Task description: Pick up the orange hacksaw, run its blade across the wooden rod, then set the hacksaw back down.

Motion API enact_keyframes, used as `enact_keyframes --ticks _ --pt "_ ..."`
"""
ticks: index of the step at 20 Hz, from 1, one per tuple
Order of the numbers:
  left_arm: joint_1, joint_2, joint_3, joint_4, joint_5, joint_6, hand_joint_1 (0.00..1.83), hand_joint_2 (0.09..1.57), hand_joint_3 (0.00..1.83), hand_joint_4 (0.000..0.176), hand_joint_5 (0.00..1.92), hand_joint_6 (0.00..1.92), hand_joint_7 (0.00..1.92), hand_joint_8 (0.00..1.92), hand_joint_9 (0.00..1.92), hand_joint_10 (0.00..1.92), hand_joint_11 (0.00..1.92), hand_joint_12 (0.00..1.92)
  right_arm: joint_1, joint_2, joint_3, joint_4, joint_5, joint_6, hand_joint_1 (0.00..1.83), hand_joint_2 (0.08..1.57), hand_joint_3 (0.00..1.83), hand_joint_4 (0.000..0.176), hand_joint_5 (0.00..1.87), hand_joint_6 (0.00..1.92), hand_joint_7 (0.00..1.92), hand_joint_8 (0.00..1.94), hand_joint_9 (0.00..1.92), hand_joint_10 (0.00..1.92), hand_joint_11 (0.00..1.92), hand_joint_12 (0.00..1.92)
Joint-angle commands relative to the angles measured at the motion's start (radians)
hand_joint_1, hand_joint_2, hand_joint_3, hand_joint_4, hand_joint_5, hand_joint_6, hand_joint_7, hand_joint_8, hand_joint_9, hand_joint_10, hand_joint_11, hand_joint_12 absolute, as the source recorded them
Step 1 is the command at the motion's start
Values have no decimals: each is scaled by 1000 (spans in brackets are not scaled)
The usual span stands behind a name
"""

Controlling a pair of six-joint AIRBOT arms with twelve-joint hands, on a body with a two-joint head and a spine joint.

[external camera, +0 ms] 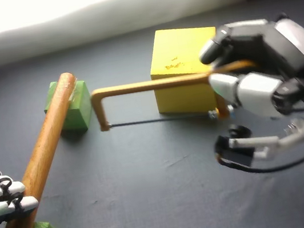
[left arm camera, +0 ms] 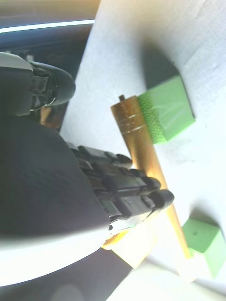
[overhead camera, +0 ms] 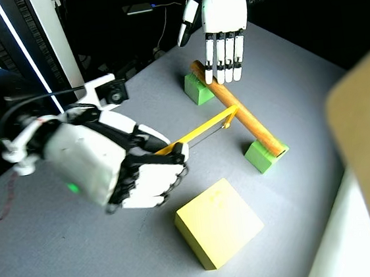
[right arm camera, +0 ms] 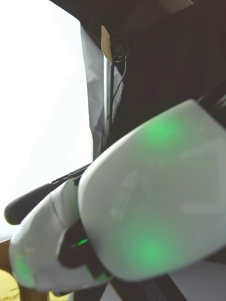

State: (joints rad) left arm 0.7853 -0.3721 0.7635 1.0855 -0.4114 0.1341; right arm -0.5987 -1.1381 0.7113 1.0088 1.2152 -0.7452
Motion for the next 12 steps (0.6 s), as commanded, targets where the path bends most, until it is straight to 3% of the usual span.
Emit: enact_keyframes --ticks 1,7,8,10,11,12 --pt "-6 -9 0 -9 -27 2 0 1184 0 0 38 1 68 2 55 1 0 249 -11 3 -5 -86 113 51 1359 1176 0 0 770 1110 878 1212 829 1410 673 1585" --pt "-6 -11 0 -9 -27 2 0 1177 0 0 45 2 72 2 64 2 0 265 -143 -57 29 -90 233 162 1360 1174 0 0 773 1118 880 1201 835 1399 696 1535" --pt "-6 -12 0 -9 -27 2 0 1176 0 0 34 1 61 1 54 1 0 241 -161 -76 39 -99 240 177 1244 1172 0 0 806 1122 931 1216 865 1210 718 1513" --pt "-6 -13 1 -9 -27 2 0 1184 1 0 54 4 76 4 68 3 0 274 -204 -118 71 -133 252 233 1357 1172 1 0 754 1122 886 1177 859 1380 740 1484" --pt "-6 -13 1 -9 -27 2 0 1190 1 0 55 1 76 1 70 1 0 285 -224 -134 88 -153 254 256 1373 1142 0 0 802 1014 962 1073 923 1348 727 1520" --pt "-6 -13 1 -9 -27 3 0 1193 1 0 42 1 58 1 50 2 0 235 -247 -148 103 -173 255 261 1371 1149 1 0 790 1021 960 1086 894 1383 676 1585"
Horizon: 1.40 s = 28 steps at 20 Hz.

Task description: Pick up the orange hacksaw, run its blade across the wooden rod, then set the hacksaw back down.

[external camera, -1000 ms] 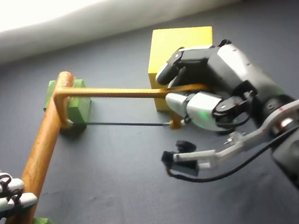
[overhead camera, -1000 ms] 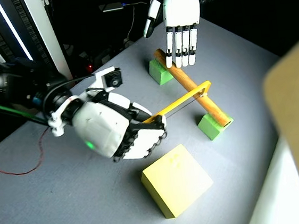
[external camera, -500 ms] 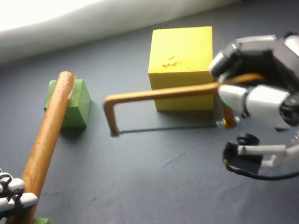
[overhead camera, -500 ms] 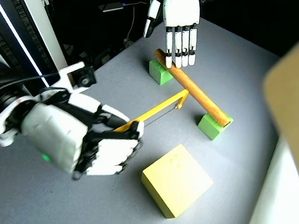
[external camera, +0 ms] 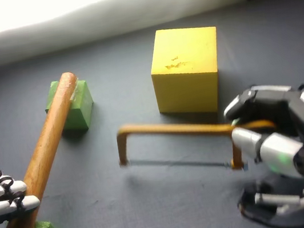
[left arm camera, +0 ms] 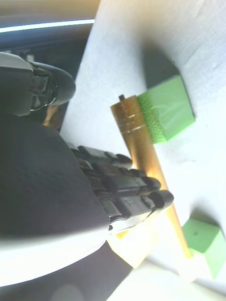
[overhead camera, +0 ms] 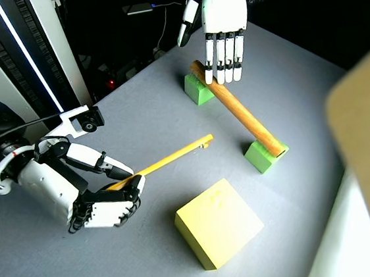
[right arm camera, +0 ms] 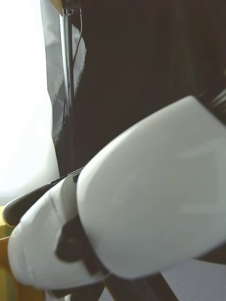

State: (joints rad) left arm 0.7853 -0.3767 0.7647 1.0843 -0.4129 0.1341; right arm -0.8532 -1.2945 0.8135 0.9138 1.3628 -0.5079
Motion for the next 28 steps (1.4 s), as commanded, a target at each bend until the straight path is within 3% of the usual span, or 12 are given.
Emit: enact_keyframes --ticks 1,7,8,9,11,19,23,24,25,26,27,28 --pt "-6 -9 0 -8 -25 3 0 1193 1 0 42 1 58 1 50 2 0 235 -3 4 6 -86 107 27 1371 1149 1 0 790 1021 960 1086 894 1383 676 1585" --pt "-6 -12 0 -8 -21 6 0 1187 0 0 32 0 44 1 41 0 0 223 -62 -14 8 -99 137 31 1123 1310 3 0 532 1506 733 1512 509 1149 329 1809" --pt "-6 -14 1 -8 -19 6 0 1187 0 0 30 1 44 2 40 1 0 218 -64 -14 8 -102 137 31 1047 1306 1 0 609 1498 584 922 492 1063 288 1772" --pt "-5 -15 0 -8 -18 7 0 1183 0 0 26 0 38 0 34 0 0 215 -65 -13 8 -109 137 31 1021 1227 0 0 497 723 546 565 457 939 209 1679" --pt "-5 -16 0 -8 -17 8 0 1179 0 0 31 2 44 4 32 4 0 194 -62 -8 8 -128 136 32 883 1107 0 0 432 38 455 19 389 252 36 1360" --pt "-6 -12 20 -8 -72 28 0 1185 1 0 42 4 35 1 27 2 0 207 81 144 -28 -243 -6 55 533 948 0 0 0 0 0 0 0 0 0 0" --pt "-30 -27 49 -85 -133 77 0 1186 2 8 62 10 47 5 44 7 0 209 186 249 -48 -365 -151 39 500 969 0 0 51 19 12 4 7 3 18 8" --pt "-39 -35 57 -105 -161 81 2 1187 1 25 75 7 58 4 58 6 0 236 211 271 -46 -411 -194 38 500 975 0 0 102 3 60 19 55 0 3 229" --pt "-44 -42 64 -126 -202 97 31 1197 0 55 103 4 93 4 143 6 0 436 231 287 -30 -494 -234 38 506 998 0 0 248 8 246 8 254 14 0 836" --pt "-47 -48 74 -134 -255 101 31 1197 0 55 103 4 93 4 143 6 0 436 245 296 -7 -587 -276 58 506 998 0 0 248 8 246 8 254 14 0 836" --pt "-61 -55 85 -149 -310 116 141 1211 0 39 329 14 288 5 323 12 62 829 270 306 52 -819 -340 135 561 1023 2 0 648 82 653 89 688 180 291 1323" --pt "-68 -57 90 -164 -336 117 215 1214 1 9 500 39 448 22 477 38 209 875 290 308 87 -962 -368 193 552 1047 0 0 791 142 793 234 705 645 447 1507"
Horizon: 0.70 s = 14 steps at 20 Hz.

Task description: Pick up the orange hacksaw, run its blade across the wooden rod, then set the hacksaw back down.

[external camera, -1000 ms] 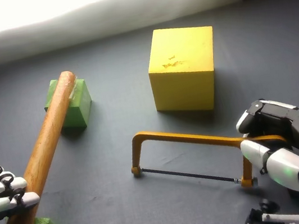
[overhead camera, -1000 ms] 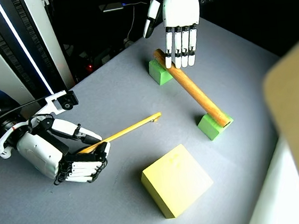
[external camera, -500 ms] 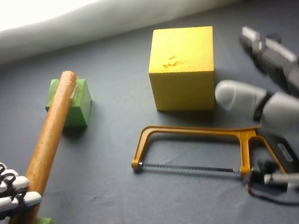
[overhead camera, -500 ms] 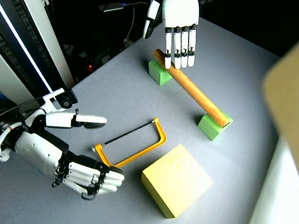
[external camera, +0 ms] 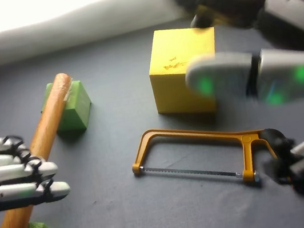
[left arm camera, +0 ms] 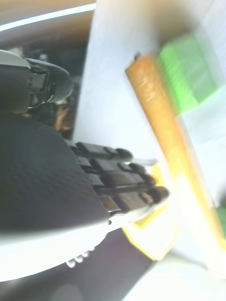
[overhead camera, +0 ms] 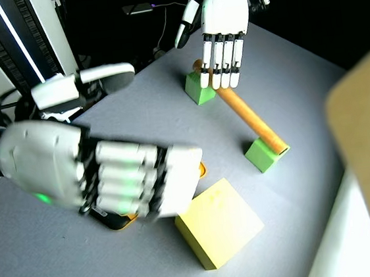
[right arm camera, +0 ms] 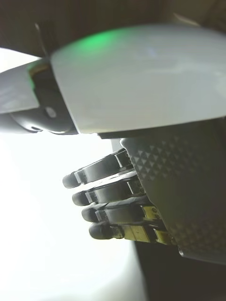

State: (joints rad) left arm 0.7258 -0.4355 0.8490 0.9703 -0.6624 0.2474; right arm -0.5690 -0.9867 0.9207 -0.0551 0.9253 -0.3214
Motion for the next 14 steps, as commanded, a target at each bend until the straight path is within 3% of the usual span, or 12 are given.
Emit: enact_keyframes --ticks 1,2,3,4,5,6,7,9,11,12,13,14 --pt "-14 -1 8 -68 -114 5 215 1214 1 9 500 39 448 22 477 38 209 875 33 -2 32 -202 48 106 552 1047 0 0 791 142 793 234 705 645 447 1507" --pt "-19 -5 14 -69 -164 6 258 1216 0 0 586 42 554 26 593 55 303 893 48 -9 75 -357 64 185 554 1066 1 0 788 288 738 550 633 1039 517 1634" --pt "-23 -11 22 -71 -234 10 287 1234 0 0 743 112 719 84 767 140 427 988 67 -19 117 -497 104 212 567 1086 2 0 658 852 629 1078 593 1450 595 1857" --pt "-25 -13 29 -74 -291 10 331 1265 1 31 535 1131 706 774 698 1026 509 1390 82 -25 144 -589 138 211 524 1152 4 0 642 1446 745 1583 780 1781 863 1918" --pt "-31 -13 33 -76 -322 20 363 1282 2 32 502 1508 718 1233 735 1383 616 1597 103 -26 170 -676 182 175 557 1142 0 0 624 1667 762 1869 902 1893 1032 1920" --pt "-34 -10 34 -79 -343 23 363 1282 2 32 502 1508 718 1233 735 1383 616 1597 124 -30 196 -749 219 172 557 1142 0 0 624 1667 762 1869 902 1893 1032 1920" --pt "-35 -8 36 -82 -365 26 457 1272 0 39 530 1892 726 1817 768 1879 786 1902 149 -39 222 -811 256 170 589 1145 0 0 812 1911 967 1938 1175 1920 1366 1921" --pt "-34 -6 51 -82 -397 27 518 1293 1 82 936 1920 1024 1917 1074 1919 1082 1920 198 -60 281 -912 358 150 477 1230 12 0 1101 1921 1204 1941 1430 1921 1602 1921" --pt "-31 -5 67 -81 -417 28 515 1305 4 89 1040 1921 1125 1920 1184 1921 1208 1921 233 -70 310 -976 405 133 445 1251 10 0 1130 1921 1254 1941 1468 1921 1636 1921" --pt "-29 -4 74 -74 -430 28 432 1369 0 14 1288 1921 1348 1921 1396 1921 1473 1921 252 -70 319 -1015 426 122 379 1329 14 0 1204 1921 1394 1941 1586 1921 1712 1921" --pt "-28 -4 77 -73 -438 28 432 1369 0 14 1288 1921 1348 1921 1396 1921 1473 1921 258 -70 323 -1032 450 103 379 1329 14 0 1204 1921 1394 1941 1586 1921 1712 1921" --pt "-27 -4 81 -76 -441 28 411 1398 1 0 1325 1921 1421 1921 1464 1921 1539 1921 271 -71 327 -1073 479 102 347 1404 21 0 1219 1921 1447 1941 1619 1921 1741 1921"
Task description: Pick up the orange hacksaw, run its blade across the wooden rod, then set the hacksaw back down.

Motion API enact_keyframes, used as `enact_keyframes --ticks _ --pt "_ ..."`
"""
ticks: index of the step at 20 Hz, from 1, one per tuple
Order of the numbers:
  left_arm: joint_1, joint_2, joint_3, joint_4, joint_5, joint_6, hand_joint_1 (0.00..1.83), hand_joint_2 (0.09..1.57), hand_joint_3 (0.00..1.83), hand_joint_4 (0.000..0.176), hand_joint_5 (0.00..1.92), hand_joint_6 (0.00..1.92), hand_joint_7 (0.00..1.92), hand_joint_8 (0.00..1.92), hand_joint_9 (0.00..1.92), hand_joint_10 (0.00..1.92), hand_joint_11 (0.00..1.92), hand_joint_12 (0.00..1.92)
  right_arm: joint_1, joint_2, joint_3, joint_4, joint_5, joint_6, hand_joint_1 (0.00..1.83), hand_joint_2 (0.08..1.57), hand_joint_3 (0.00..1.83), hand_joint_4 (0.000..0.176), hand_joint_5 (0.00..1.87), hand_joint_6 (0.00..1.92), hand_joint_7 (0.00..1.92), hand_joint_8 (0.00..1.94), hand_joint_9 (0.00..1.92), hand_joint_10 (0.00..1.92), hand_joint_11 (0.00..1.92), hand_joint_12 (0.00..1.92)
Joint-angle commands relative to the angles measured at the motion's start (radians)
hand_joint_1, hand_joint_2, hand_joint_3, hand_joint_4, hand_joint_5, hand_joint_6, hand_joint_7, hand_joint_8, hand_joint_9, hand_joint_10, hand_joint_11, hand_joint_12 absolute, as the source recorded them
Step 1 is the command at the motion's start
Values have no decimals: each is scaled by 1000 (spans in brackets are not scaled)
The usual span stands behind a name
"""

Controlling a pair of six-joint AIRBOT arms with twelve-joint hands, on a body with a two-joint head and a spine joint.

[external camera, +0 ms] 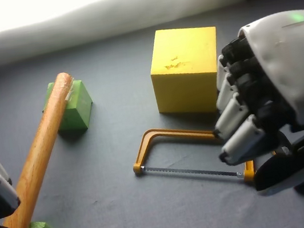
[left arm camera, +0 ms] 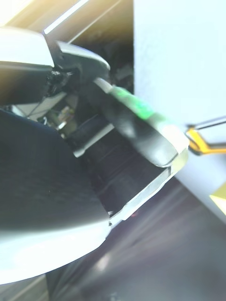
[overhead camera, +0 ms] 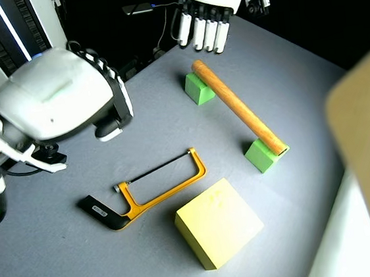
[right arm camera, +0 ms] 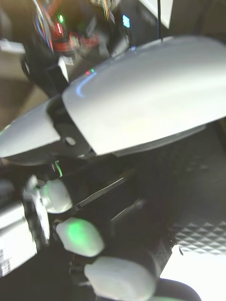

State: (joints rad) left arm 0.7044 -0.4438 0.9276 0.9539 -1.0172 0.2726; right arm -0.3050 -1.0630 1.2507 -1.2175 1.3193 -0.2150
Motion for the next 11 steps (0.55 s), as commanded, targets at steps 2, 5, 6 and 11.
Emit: enact_keyframes --ticks 2,5,6,11 --pt "1 3 10 -66 -87 3 435 1404 0 0 1307 1921 1440 1921 1482 1921 1542 1921 20 0 -1 34 113 -6 341 1455 14 0 1207 1921 1428 1941 1584 1921 1717 1921" --pt "-1 0 18 -66 -87 3 427 1420 3 0 1296 1921 1414 1921 1449 1921 1519 1921 52 -10 24 15 135 6 389 1463 3 0 1181 1921 1391 1941 1548 1921 1701 1921" --pt "-1 0 21 -66 -90 3 425 1421 2 0 1292 1921 1394 1921 1431 1921 1508 1921 63 -10 33 14 142 8 426 1455 0 0 1168 1921 1381 1941 1540 1921 1697 1921" --pt "1 -5 48 -66 -108 -2 441 1421 1 0 1248 1921 1337 1921 1389 1921 1483 1921 67 5 40 10 193 44 418 1456 0 0 1144 1921 1341 1941 1497 1921 1650 1921"
